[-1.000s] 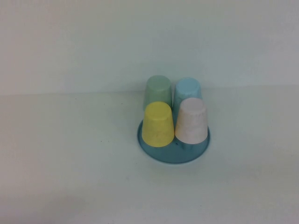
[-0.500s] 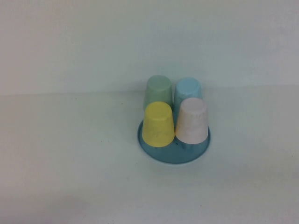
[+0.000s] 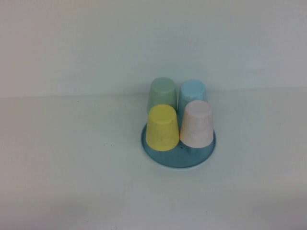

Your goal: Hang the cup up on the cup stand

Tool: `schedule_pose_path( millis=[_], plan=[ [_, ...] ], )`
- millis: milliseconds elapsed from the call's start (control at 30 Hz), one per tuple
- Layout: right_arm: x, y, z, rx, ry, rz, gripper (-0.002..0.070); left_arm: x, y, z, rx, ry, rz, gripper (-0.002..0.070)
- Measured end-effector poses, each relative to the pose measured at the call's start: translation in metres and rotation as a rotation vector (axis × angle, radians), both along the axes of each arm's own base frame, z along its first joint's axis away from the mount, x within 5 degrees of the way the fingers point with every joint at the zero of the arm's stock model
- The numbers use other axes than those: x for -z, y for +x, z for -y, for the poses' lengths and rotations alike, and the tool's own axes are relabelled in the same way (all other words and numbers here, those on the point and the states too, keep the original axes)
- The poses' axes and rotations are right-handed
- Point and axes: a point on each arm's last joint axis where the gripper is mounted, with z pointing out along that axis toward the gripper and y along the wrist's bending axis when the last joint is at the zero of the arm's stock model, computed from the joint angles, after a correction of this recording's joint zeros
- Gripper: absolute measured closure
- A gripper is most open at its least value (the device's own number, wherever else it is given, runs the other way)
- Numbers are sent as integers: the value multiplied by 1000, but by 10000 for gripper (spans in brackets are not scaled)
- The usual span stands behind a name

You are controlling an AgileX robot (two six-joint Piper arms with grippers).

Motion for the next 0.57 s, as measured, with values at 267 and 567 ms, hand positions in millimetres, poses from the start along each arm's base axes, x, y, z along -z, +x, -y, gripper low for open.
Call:
schedule_pose_path(
  millis=[267,567],
  plan=[
    [1,0,0,0,14,-13,678,0,0,0,0,0,0,677],
    [1,0,-1,-1,16,-13,678,0,0,0,0,0,0,677]
  ],
)
